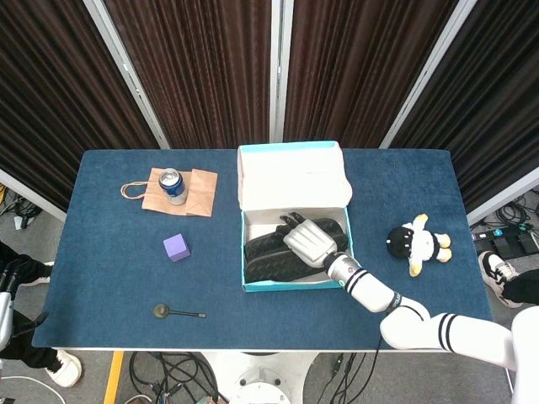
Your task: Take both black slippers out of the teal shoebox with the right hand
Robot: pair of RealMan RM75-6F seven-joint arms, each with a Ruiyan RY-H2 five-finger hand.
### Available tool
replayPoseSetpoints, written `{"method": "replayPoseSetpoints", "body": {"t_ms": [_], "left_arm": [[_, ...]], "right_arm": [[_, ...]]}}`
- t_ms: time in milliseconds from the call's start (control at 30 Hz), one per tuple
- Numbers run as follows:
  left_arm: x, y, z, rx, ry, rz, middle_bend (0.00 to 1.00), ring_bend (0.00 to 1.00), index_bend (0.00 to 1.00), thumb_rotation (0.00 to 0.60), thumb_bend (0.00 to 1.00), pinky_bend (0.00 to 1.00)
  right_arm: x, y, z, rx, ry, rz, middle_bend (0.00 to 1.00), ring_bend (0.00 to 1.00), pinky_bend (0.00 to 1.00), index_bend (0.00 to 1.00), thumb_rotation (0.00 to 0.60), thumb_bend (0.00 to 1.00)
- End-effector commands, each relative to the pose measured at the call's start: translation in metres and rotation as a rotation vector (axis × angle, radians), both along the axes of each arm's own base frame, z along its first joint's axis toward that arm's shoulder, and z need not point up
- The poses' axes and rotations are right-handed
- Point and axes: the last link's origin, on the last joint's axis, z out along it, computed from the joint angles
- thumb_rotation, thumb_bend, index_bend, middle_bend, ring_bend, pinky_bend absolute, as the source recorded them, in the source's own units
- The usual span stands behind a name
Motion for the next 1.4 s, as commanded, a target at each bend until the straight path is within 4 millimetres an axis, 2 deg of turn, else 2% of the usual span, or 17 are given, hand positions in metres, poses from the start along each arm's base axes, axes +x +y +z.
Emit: {"method": "replayPoseSetpoints", "body": {"t_ms": [33, 100, 200, 267, 433, 567, 700, 900, 1067, 1200, 1400], "left_arm": [[0.000, 0.000, 0.000, -0.001, -0.002, -0.002, 0.09, 0.01, 0.15, 0.600, 0.00, 0.05], [0.000, 0.000, 0.000, -0.001, -0.001, -0.003, 0.09, 0.01, 0.15, 0.600, 0.00, 0.05], [-0.001, 0.000, 0.000, 0.001, -0.001, -0.002, 0.09, 0.01, 0.16, 0.600, 0.00, 0.05], [-0.001, 0.000, 0.000, 0.000, -0.001, -0.003, 0.09, 0.01, 0.16, 0.600, 0.00, 0.05], [0.001, 0.002, 0.000, -0.002, 0.001, -0.008, 0.09, 0.01, 0.16, 0.600, 0.00, 0.05], [0.003, 0.004, 0.001, -0.002, 0.003, -0.015, 0.09, 0.01, 0.16, 0.600, 0.00, 0.05], [0.004, 0.004, 0.002, 0.002, 0.009, -0.017, 0.09, 0.01, 0.16, 0.600, 0.00, 0.05], [0.007, 0.004, 0.004, 0.002, 0.015, -0.023, 0.09, 0.01, 0.16, 0.600, 0.00, 0.05], [0.009, 0.002, 0.005, 0.004, 0.014, -0.024, 0.09, 0.01, 0.16, 0.600, 0.00, 0.05], [0.009, 0.000, 0.005, 0.003, 0.014, -0.019, 0.09, 0.01, 0.16, 0.600, 0.00, 0.05], [0.005, -0.004, 0.007, 0.010, 0.017, -0.002, 0.09, 0.01, 0.16, 0.600, 0.00, 0.05]], "right_arm": [[0.001, 0.002, -0.003, -0.010, -0.001, 0.010, 0.38, 0.25, 0.29, 0.50, 0.600, 0.09], [0.001, 0.002, -0.002, -0.031, -0.010, 0.022, 0.45, 0.34, 0.40, 0.59, 0.600, 0.17], [0.002, -0.002, 0.005, -0.082, -0.061, 0.031, 0.57, 0.50, 0.62, 0.74, 0.600, 0.33], [0.004, -0.005, 0.013, -0.111, -0.118, 0.023, 0.60, 0.53, 0.67, 0.77, 0.600, 0.34], [0.006, -0.009, 0.037, -0.157, -0.225, 0.042, 0.61, 0.55, 0.69, 0.78, 0.600, 0.34], [0.008, -0.004, 0.057, -0.180, -0.287, 0.085, 0.61, 0.55, 0.69, 0.77, 0.600, 0.33], [0.010, 0.014, 0.077, -0.158, -0.354, 0.126, 0.61, 0.55, 0.69, 0.77, 0.600, 0.33], [0.015, 0.048, 0.095, -0.055, -0.470, 0.141, 0.60, 0.55, 0.69, 0.76, 0.600, 0.33], [0.017, 0.077, 0.083, 0.151, -0.464, 0.086, 0.59, 0.54, 0.61, 0.74, 0.600, 0.33], [0.016, 0.091, 0.057, 0.266, -0.389, 0.080, 0.58, 0.52, 0.53, 0.74, 0.600, 0.33], [0.017, 0.102, 0.015, 0.341, -0.305, 0.087, 0.58, 0.43, 0.39, 0.72, 0.600, 0.33]]}}
